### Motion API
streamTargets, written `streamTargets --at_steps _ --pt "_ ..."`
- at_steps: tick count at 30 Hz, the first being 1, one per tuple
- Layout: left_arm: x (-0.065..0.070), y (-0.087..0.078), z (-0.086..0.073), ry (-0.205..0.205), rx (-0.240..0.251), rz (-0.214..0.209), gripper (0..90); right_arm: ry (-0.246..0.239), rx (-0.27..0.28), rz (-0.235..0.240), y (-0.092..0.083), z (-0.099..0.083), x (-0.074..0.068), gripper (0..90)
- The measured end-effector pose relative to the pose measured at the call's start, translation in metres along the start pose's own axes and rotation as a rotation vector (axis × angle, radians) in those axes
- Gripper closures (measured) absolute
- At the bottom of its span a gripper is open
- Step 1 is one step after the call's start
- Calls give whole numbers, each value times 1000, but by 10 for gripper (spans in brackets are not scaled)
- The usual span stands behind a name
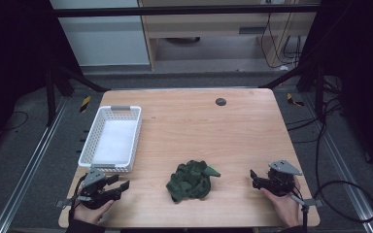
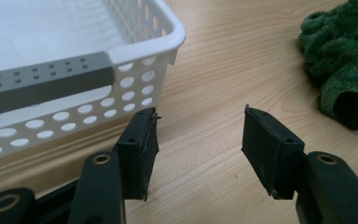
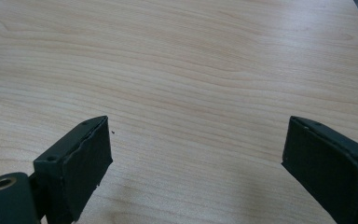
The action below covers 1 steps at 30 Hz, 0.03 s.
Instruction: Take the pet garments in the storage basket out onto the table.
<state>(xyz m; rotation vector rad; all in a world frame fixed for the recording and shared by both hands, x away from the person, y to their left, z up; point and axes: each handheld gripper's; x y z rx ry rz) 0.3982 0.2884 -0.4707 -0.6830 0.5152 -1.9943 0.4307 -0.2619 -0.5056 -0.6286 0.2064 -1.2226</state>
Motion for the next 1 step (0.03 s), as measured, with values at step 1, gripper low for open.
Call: streamTargets --at_steps 1 --pt "0 0 -1 5 -4 7 444 5 0 2 0 0 0 78"
Point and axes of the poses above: each handheld gripper's, and its own axes: y roughly forward along the jaws, z roughly out of its top, x roughly to its right, and after that the axes turned 10 degrees about -y, right-handed
